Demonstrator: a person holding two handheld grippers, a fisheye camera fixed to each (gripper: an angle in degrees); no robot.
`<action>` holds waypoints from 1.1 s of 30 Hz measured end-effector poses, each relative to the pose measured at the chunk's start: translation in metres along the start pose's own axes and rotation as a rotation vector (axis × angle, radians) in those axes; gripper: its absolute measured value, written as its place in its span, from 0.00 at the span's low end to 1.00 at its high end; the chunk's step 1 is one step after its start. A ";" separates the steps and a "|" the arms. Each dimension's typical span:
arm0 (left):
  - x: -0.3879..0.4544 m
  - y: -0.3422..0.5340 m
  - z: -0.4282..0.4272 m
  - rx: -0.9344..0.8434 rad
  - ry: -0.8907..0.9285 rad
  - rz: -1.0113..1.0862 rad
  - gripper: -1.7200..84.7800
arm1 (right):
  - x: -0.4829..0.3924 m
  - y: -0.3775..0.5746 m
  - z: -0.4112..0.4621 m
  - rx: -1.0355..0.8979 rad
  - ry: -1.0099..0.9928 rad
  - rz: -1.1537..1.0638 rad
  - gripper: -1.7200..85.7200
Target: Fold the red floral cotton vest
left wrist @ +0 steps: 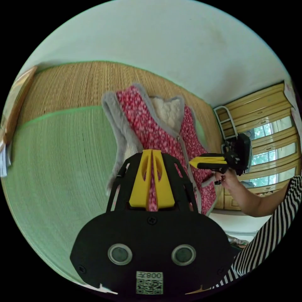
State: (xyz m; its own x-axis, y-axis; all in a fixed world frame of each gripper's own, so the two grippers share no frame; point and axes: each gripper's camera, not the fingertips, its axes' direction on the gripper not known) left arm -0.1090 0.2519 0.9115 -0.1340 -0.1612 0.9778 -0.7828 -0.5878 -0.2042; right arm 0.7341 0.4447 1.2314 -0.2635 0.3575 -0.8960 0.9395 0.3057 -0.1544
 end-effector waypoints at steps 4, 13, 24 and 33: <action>-0.026 -0.060 0.024 0.055 -0.062 0.012 0.02 | 0.032 -0.039 0.036 -0.063 0.030 0.040 0.02; -0.058 -0.085 0.046 0.055 -0.054 0.031 0.02 | 0.041 0.001 0.004 0.093 -0.060 0.117 0.02; -0.078 -0.109 0.060 0.047 -0.030 0.057 0.02 | 0.106 0.018 -0.056 0.274 0.059 0.252 0.02; -0.078 -0.125 0.077 -0.007 -0.059 0.076 0.03 | 0.186 -0.009 -0.054 0.185 0.118 0.399 0.03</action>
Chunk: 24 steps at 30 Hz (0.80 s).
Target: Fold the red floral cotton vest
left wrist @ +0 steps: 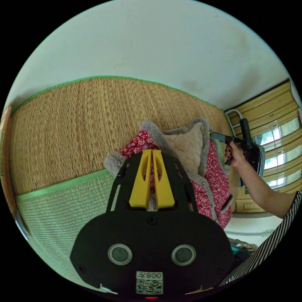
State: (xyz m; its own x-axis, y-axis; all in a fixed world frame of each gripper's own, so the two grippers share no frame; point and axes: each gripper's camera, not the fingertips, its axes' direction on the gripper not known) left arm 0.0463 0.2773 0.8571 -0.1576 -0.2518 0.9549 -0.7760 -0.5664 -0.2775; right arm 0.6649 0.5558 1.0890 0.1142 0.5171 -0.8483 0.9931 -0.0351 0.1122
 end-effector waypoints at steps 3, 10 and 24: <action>0.007 -0.005 -0.026 0.074 0.044 0.081 0.05 | -0.026 0.006 -0.026 0.063 0.076 -0.138 0.04; -0.016 -0.060 -0.011 -0.120 -0.007 0.167 0.16 | -0.040 -0.035 -0.017 -0.103 0.205 -0.344 0.15; -0.011 -0.133 0.010 -0.348 -0.088 0.262 0.08 | -0.045 -0.075 0.029 -0.361 0.247 -0.394 0.09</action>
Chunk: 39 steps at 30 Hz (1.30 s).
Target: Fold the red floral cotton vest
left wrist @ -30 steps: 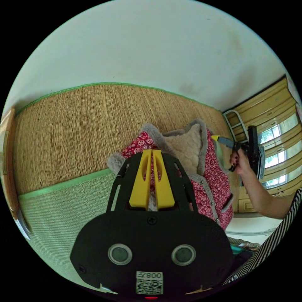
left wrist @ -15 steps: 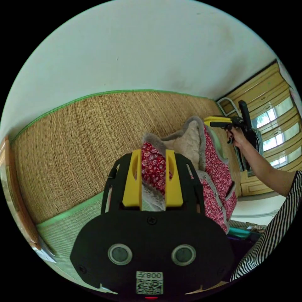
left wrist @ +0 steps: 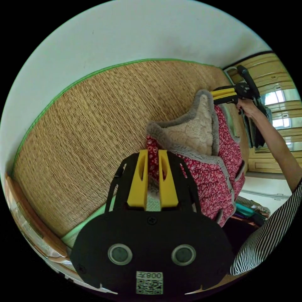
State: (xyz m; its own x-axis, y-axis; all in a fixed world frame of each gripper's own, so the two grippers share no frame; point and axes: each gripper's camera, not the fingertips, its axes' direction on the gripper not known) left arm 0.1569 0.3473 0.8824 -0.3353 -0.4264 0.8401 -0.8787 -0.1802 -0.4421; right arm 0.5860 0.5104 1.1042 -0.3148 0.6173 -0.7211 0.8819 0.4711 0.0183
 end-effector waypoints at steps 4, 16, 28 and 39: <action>0.003 -0.004 -0.028 0.034 0.002 -0.015 0.06 | 0.003 0.002 -0.003 -0.007 -0.047 0.034 0.07; 0.080 0.026 -0.186 0.207 0.064 0.194 0.07 | -0.025 0.098 -0.097 0.228 -0.012 -0.038 0.05; 0.185 0.116 -0.277 0.189 0.249 0.306 0.06 | -0.081 0.262 -0.160 0.391 -0.156 -0.073 0.05; 0.264 0.151 -0.242 -0.058 0.393 0.294 0.06 | -0.105 0.338 -0.116 0.285 -0.259 -0.050 0.05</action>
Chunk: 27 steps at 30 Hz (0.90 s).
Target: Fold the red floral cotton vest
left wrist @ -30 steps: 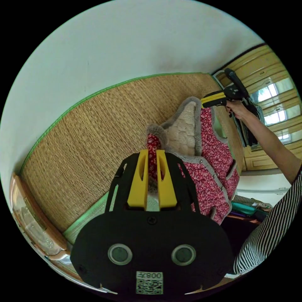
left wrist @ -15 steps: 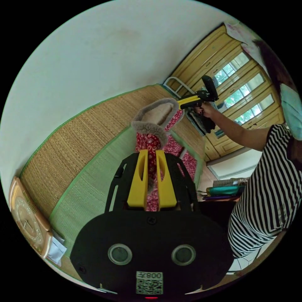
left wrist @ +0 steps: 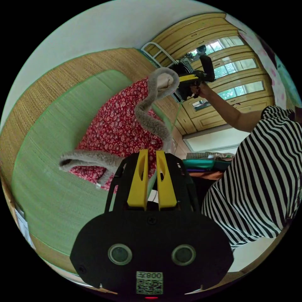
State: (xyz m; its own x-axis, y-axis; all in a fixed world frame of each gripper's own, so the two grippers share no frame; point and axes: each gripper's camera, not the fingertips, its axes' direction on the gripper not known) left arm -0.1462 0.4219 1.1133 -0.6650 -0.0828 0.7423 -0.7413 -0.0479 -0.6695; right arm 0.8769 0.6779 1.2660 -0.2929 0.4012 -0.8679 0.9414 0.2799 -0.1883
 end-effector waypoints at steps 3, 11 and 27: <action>0.012 -0.002 0.027 -0.058 0.030 -0.027 0.06 | 0.006 0.017 0.018 -0.051 -0.022 0.026 0.05; 0.029 -0.017 0.101 -0.259 0.001 -0.045 0.06 | 0.027 0.046 0.083 -0.204 -0.061 0.086 0.06; 0.029 -0.028 0.135 -0.369 -0.021 -0.157 0.06 | 0.065 0.052 0.176 -0.317 -0.147 0.201 0.06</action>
State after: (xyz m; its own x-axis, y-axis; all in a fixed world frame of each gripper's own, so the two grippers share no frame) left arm -0.1324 0.2867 1.1491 -0.5419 -0.1234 0.8313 -0.8192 0.2986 -0.4896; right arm 0.9360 0.5650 1.1192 -0.0591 0.3525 -0.9339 0.8725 0.4729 0.1233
